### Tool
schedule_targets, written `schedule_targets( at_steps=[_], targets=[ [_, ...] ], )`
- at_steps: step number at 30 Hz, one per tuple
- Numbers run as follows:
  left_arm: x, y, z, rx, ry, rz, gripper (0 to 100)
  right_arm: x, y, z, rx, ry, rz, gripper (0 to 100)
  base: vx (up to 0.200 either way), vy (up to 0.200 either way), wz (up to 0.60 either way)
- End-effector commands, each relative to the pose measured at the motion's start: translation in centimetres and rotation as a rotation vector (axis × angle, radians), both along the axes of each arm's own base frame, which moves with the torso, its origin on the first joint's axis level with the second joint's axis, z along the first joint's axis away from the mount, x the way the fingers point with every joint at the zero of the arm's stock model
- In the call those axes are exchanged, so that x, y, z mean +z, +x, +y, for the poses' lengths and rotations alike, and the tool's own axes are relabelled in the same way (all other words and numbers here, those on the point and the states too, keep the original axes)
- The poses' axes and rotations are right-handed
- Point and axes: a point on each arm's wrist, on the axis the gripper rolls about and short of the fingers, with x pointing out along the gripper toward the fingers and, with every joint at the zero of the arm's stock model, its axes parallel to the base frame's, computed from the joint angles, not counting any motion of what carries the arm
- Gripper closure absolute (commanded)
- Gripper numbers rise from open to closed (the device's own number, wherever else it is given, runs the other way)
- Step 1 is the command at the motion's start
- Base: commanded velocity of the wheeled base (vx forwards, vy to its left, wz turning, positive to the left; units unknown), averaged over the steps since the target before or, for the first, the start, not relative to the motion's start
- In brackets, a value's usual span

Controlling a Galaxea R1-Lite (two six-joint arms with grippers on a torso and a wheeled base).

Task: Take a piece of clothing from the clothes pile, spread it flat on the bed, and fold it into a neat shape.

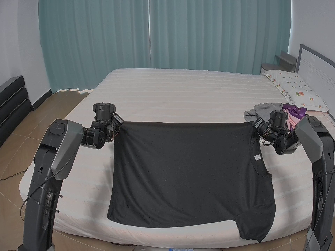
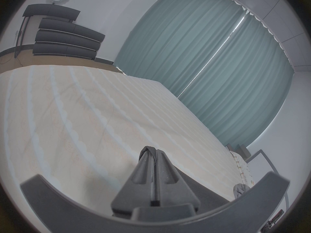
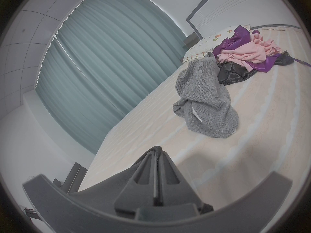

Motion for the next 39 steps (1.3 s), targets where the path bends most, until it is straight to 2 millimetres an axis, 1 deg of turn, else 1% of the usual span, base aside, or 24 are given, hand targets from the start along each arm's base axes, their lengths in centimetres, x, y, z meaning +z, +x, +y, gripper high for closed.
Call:
schedule_targets(
  at_steps=[1, 2, 6, 9, 10, 13, 14, 15, 16, 18, 20, 22, 23, 25, 27, 28, 29, 30, 32, 33, 36, 37, 38, 39],
  targets=[
    [-2.1, 0.2, -0.3, -0.005, 0.007, 0.032, 100, -0.2, 0.0, 0.0, 0.002, -0.003, 0.005, 100, 0.000, 0.000, 0.00],
    [-2.6, 0.2, -0.4, -0.007, 0.009, 0.041, 100, -0.5, 0.0, 0.0, 0.002, -0.004, 0.011, 100, 0.000, 0.000, 0.00],
    [-3.5, 0.5, -0.6, -0.011, 0.011, 0.048, 100, -1.3, 0.0, 0.3, 0.004, -0.004, 0.026, 100, 0.000, 0.000, 0.00],
    [-3.6, 0.4, -1.1, -0.021, 0.013, 0.048, 100, -2.2, -0.1, 0.4, 0.006, -0.006, 0.049, 100, 0.000, 0.000, 0.00],
    [-3.6, 0.4, -1.1, -0.021, 0.013, 0.048, 100, -2.3, -0.1, 0.4, 0.006, -0.006, 0.050, 100, 0.000, 0.000, 0.00],
    [-4.0, 0.3, -1.5, -0.033, 0.012, 0.063, 100, -3.3, -0.4, 0.7, 0.007, -0.012, 0.084, 100, 0.000, 0.000, 0.00],
    [-4.1, 0.3, -1.7, -0.037, 0.012, 0.068, 100, -3.6, -0.4, 0.7, 0.007, -0.012, 0.090, 0, 0.000, 0.000, 0.00],
    [-4.3, 0.2, -1.7, -0.038, 0.014, 0.077, 100, -3.8, -0.5, 0.7, 0.008, -0.013, 0.093, 0, 0.000, 0.000, 0.00],
    [-4.4, 0.2, -1.7, -0.038, 0.014, 0.080, 0, -3.9, -0.5, 0.7, 0.009, -0.013, 0.094, 0, 0.000, 0.000, 0.00],
    [-4.7, 0.1, -1.7, -0.038, 0.018, 0.100, 0, -4.0, -0.6, 0.7, 0.012, -0.014, 0.100, 0, 0.000, 0.000, 0.00],
    [-4.7, 0.1, -1.5, -0.033, 0.018, 0.107, 0, -3.7, -0.7, 0.6, 0.010, -0.015, 0.094, 0, 0.000, 0.000, 0.00],
    [-4.6, 0.1, -1.3, -0.020, 0.020, 0.104, 0, -2.4, -0.8, 0.1, -0.002, -0.013, 0.067, 0, 0.000, 0.000, 0.00],
    [-4.3, 0.0, -1.1, -0.009, 0.022, 0.105, 0, -1.3, -1.1, -0.3, -0.008, -0.014, 0.048, 0, 0.000, 0.000, 0.00],
    [-2.9, -0.1, -0.7, 0.015, 0.023, 0.089, 0, 0.1, -2.0, -1.0, -0.018, -0.003, 0.047, 0, 0.000, 0.000, 0.00],
    [-0.9, -0.6, 0.6, 0.035, 0.015, 0.083, 0, 1.6, -3.4, -1.1, 0.005, 0.016, 0.054, 0, 0.000, 0.000, 0.00],
    [-0.6, -0.8, 0.7, 0.033, 0.014, 0.085, 0, 1.7, -3.6, -1.0, 0.010, 0.020, 0.057, 0, 0.000, 0.000, 0.00],
    [0.6, -1.6, 1.3, 0.029, 0.009, 0.098, 0, 1.9, -4.9, -0.9, 0.050, 0.043, 0.087, 0, 0.000, 0.000, 0.00],
    [1.4, -2.1, 1.7, 0.020, 0.000, 0.100, 0, 2.0, -5.7, -0.7, 0.069, 0.052, 0.104, 0, 0.000, 0.000, 0.00],
    [2.4, -3.5, 2.2, -0.003, -0.014, 0.125, 0, 2.0, -7.4, -0.5, 0.092, 0.065, 0.126, 0, 0.000, 0.000, 0.00],
    [2.7, -4.0, 2.5, -0.010, -0.018, 0.135, 0, 2.0, -7.9, -0.5, 0.095, 0.067, 0.129, 0, 0.000, 0.000, 0.00],
    [4.0, -6.5, 3.4, -0.039, -0.057, 0.169, 0, 2.1, -10.2, -0.2, 0.102, 0.072, 0.145, 0, 0.000, 0.000, 0.00],
    [4.0, -6.5, 3.4, -0.039, -0.057, 0.169, 0, 2.1, -10.2, -0.2, 0.102, 0.072, 0.145, 0, 0.000, 0.000, 0.00],
    [4.8, -8.2, 3.5, -0.047, -0.114, 0.191, 0, 2.2, -11.9, -0.1, 0.115, 0.075, 0.148, 0, 0.000, 0.000, 0.00],
    [5.1, -9.2, 3.6, -0.050, -0.143, 0.208, 0, 2.3, -12.8, 0.1, 0.127, 0.078, 0.146, 0, 0.000, 0.000, 0.00]
  ],
)
